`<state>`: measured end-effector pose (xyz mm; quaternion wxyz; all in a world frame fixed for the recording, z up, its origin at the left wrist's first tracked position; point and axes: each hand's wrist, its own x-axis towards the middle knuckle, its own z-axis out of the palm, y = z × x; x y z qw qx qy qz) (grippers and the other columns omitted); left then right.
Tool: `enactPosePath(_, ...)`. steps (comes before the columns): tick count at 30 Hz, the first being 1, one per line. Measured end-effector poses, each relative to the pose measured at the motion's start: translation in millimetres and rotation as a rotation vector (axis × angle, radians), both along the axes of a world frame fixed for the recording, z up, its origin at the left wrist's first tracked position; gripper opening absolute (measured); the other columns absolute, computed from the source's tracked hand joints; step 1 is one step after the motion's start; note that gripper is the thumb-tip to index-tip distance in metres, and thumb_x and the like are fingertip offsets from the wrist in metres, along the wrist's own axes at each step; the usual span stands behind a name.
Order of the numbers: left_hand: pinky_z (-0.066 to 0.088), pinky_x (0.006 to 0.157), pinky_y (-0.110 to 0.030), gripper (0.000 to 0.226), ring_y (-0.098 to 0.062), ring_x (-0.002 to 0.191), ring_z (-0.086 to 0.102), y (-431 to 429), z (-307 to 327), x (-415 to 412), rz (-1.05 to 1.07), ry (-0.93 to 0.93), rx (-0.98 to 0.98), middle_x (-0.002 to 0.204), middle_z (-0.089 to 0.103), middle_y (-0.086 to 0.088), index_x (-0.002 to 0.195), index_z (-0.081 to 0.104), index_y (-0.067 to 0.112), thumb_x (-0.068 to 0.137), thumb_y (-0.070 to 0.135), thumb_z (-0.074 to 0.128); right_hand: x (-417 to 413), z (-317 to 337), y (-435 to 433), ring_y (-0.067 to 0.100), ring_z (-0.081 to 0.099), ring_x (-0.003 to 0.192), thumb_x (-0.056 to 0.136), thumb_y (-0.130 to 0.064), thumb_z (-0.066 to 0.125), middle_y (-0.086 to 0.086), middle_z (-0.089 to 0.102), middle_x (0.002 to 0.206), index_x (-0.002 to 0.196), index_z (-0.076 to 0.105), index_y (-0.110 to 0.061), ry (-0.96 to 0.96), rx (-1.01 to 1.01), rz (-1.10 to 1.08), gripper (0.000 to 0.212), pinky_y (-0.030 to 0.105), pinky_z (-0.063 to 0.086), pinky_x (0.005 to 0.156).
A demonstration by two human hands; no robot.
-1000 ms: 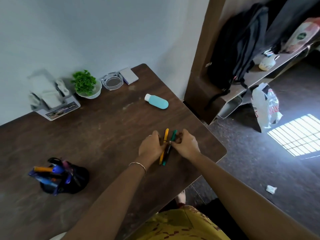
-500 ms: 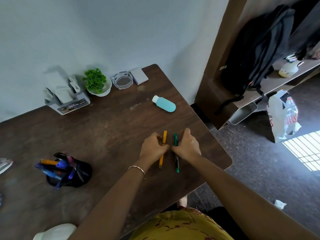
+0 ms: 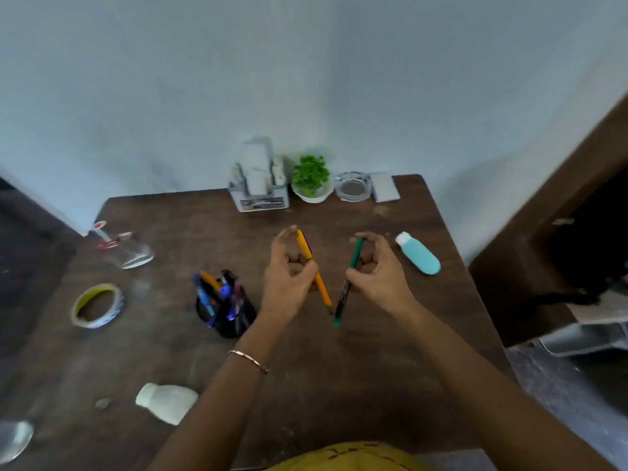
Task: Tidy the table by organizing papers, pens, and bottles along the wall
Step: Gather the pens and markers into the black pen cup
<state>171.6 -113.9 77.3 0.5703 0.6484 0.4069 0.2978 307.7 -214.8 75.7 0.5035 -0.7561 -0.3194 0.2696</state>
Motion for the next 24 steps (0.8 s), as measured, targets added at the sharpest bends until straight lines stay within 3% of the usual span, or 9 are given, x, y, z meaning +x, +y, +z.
enactPosePath(3,0.059,0.063,-0.038,0.062,-0.025,0.069,0.063,18,24,-37,0.175,-0.058,0.167,0.086,0.056,-0.003,0.127,0.039,0.041,0.084,0.001,0.060,-23,18,39,0.003,0.059,0.061,0.073,-0.007,0.073,-0.004,0.057,0.083,0.123,0.049,-0.029,-0.036,0.121,0.101,0.060,0.029,0.057,0.067)
enactPosePath(7,0.057,0.066,-0.039,0.065,-0.022,0.070,0.064,33,43,-92,0.451,-0.116,0.288,0.091,0.058,-0.003,0.112,0.036,0.055,0.083,0.002,0.059,-63,28,78,0.010,0.065,0.062,0.073,-0.003,0.073,-0.001,0.059,0.090,0.125,0.047,-0.026,-0.060,0.249,0.235,0.062,0.021,0.054,0.064)
enactPosePath(12,0.060,0.069,-0.044,0.056,-0.028,0.071,0.066,41,41,-143,0.638,-0.109,0.353,0.094,0.056,-0.012,0.118,0.033,0.038,0.085,-0.001,0.056,-96,30,97,0.006,0.068,0.074,0.076,-0.007,0.074,-0.003,0.063,0.093,0.125,0.047,-0.034,-0.145,0.311,0.406,0.062,0.019,0.055,0.066)
enactPosePath(17,0.060,0.066,-0.034,0.061,-0.017,0.069,0.067,39,27,-157,0.587,0.029,0.377,0.095,0.058,-0.010,0.105,0.032,0.056,0.087,0.004,0.059,-113,21,102,0.006,0.065,0.081,0.080,-0.004,0.072,-0.003,0.062,0.094,0.129,0.049,-0.027,-0.279,0.346,0.505,0.059,0.024,0.058,0.076)
enactPosePath(19,0.058,0.066,-0.030,0.057,-0.012,0.072,0.066,39,19,-157,0.527,0.104,0.366,0.093,0.059,-0.005,0.110,0.032,0.053,0.087,0.008,0.059,-116,18,104,0.007,0.065,0.084,0.081,-0.003,0.071,-0.003,0.063,0.099,0.132,0.049,-0.026,-0.338,0.356,0.535,0.059,0.026,0.058,0.078)
enactPosePath(24,0.056,0.076,-0.040,0.044,-0.006,0.080,0.063,37,3,-154,0.368,0.295,0.388,0.090,0.058,0.016,0.118,0.034,0.036,0.090,0.012,0.058,-119,7,106,0.007,0.065,0.089,0.083,-0.004,0.069,-0.005,0.063,0.105,0.131,0.048,-0.030,-0.429,0.339,0.578,0.058,0.030,0.058,0.080)
